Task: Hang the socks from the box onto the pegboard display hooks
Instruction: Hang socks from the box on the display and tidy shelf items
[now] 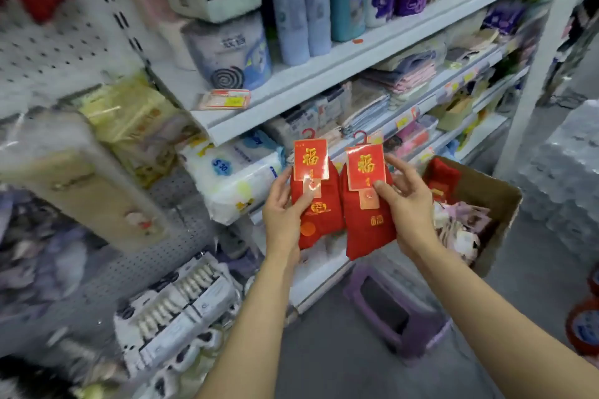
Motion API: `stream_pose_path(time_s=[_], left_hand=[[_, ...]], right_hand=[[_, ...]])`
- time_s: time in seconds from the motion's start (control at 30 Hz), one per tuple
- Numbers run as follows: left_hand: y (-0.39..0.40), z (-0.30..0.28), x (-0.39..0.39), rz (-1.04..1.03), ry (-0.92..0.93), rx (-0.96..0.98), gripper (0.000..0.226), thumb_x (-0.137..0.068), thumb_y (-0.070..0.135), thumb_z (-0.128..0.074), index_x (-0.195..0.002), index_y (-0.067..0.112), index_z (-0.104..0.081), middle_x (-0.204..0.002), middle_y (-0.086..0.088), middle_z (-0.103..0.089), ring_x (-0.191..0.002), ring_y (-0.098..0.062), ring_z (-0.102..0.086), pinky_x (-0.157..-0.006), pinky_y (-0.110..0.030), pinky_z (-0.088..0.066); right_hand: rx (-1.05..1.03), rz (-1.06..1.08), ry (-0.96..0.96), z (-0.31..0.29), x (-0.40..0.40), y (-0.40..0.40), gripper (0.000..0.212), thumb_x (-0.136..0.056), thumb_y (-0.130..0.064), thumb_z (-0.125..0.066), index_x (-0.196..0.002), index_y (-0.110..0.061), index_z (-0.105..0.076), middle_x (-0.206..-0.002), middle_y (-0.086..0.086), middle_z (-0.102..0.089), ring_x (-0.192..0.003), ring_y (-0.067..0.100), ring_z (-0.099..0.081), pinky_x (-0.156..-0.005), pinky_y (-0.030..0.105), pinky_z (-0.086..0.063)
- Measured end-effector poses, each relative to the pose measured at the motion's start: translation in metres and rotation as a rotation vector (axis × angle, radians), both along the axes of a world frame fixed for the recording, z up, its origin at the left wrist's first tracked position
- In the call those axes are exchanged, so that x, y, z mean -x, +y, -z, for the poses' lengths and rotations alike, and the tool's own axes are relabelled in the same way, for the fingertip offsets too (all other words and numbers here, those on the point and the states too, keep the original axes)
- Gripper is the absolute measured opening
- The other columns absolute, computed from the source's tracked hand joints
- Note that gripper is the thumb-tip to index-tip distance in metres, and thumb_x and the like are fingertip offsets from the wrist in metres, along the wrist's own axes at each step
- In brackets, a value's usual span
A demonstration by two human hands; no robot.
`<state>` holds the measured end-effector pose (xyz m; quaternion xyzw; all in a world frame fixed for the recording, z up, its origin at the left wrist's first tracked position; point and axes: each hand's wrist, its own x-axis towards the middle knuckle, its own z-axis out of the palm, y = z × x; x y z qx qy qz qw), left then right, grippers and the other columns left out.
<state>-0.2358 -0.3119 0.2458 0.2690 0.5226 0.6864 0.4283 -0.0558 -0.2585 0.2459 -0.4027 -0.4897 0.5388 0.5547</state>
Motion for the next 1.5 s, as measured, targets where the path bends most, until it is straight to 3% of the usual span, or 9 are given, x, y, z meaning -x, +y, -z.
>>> stream_pose_path(time_s=[0.1,0.27,0.4,0.47,0.6,0.8,1.13,1.3,1.5], left_hand=[[-0.026,-0.012,0.035,-0.062,0.05,-0.037,0.057,-0.082,0.002,-0.075,-0.13,0.027,-0.059,-0.126,-0.001,-0.068,-0.115,-0.022,-0.065,-0.088,-0.043,-0.058],[-0.072,-0.03,0.081,-0.17,0.08,-0.086,0.053,-0.084,-0.002,-0.071,-0.128,0.027,-0.061,-0.112,0.008,-0.073,-0.108,-0.022,-0.068,-0.086,-0.045,-0.058],[-0.102,-0.045,0.12,-0.31,0.128,-0.122,0.055,-0.083,0.001,-0.074,-0.13,0.027,-0.061,-0.123,0.0,-0.069,-0.115,-0.024,-0.065,-0.091,-0.05,-0.056],[-0.112,-0.057,0.137,-0.395,0.158,-0.151,0.054,-0.083,0.002,-0.074,-0.128,0.029,-0.062,-0.122,0.004,-0.07,-0.115,-0.022,-0.065,-0.091,-0.05,-0.056],[-0.122,-0.087,0.159,-0.541,0.202,-0.24,0.054,-0.084,-0.001,-0.07,-0.13,0.025,-0.06,-0.114,0.018,-0.071,-0.11,-0.01,-0.067,-0.084,-0.04,-0.057],[-0.13,-0.114,0.177,-0.702,0.239,-0.27,0.054,-0.084,0.006,-0.074,-0.13,0.031,-0.061,-0.129,-0.001,-0.066,-0.121,-0.025,-0.061,-0.098,-0.057,-0.05],[-0.138,-0.187,0.22,-0.758,0.346,-0.362,0.054,-0.085,0.004,-0.073,-0.131,0.029,-0.06,-0.125,0.0,-0.068,-0.116,-0.024,-0.065,-0.087,-0.047,-0.057],[-0.13,-0.221,0.271,-0.779,0.4,-0.403,0.053,-0.085,0.003,-0.073,-0.131,0.026,-0.061,-0.123,-0.006,-0.069,-0.111,-0.025,-0.067,-0.089,-0.051,-0.057],[-0.116,-0.262,0.347,-0.724,0.491,-0.446,0.05,-0.082,0.009,-0.077,-0.121,0.039,-0.066,-0.132,-0.003,-0.064,-0.128,-0.026,-0.056,-0.095,-0.052,-0.054]], right_hand=[[-0.034,-0.064,0.019,-0.013,0.039,-0.016,0.044,-0.088,-0.007,-0.069,-0.128,-0.025,-0.061,-0.111,0.003,-0.073,-0.103,0.024,-0.069,-0.091,0.048,-0.055],[-0.066,-0.175,0.076,-0.027,0.095,-0.044,0.044,-0.089,-0.007,-0.068,-0.129,-0.024,-0.06,-0.111,0.009,-0.072,-0.102,0.026,-0.069,-0.087,0.045,-0.055],[-0.104,-0.259,0.11,-0.043,0.141,-0.059,0.044,-0.088,-0.003,-0.067,-0.125,-0.026,-0.063,-0.115,0.006,-0.071,-0.108,0.024,-0.067,-0.092,0.046,-0.054],[-0.14,-0.314,0.136,-0.053,0.161,-0.061,0.045,-0.088,-0.003,-0.068,-0.123,-0.03,-0.064,-0.117,0.002,-0.07,-0.111,0.02,-0.066,-0.095,0.047,-0.053],[-0.238,-0.455,0.153,-0.079,0.199,-0.055,0.047,-0.088,0.0,-0.067,-0.126,-0.028,-0.063,-0.118,0.006,-0.07,-0.114,0.027,-0.064,-0.098,0.045,-0.051],[-0.303,-0.608,0.206,-0.12,0.236,-0.049,0.046,-0.09,0.002,-0.063,-0.127,-0.024,-0.061,-0.124,0.001,-0.068,-0.117,0.016,-0.063,-0.103,0.048,-0.048],[-0.343,-0.711,0.26,-0.185,0.294,-0.048,0.044,-0.092,-0.007,-0.063,-0.13,-0.03,-0.059,-0.121,-0.002,-0.069,-0.111,0.018,-0.066,-0.093,0.051,-0.054],[-0.365,-0.711,0.283,-0.215,0.336,-0.051,0.041,-0.095,-0.007,-0.06,-0.13,-0.029,-0.059,-0.112,0.001,-0.072,-0.095,0.018,-0.071,-0.078,0.041,-0.06],[-0.329,-0.641,0.311,-0.234,0.394,-0.055,0.041,-0.094,-0.009,-0.062,-0.129,-0.03,-0.059,-0.113,-0.001,-0.072,-0.093,0.017,-0.072,-0.072,0.037,-0.059]])
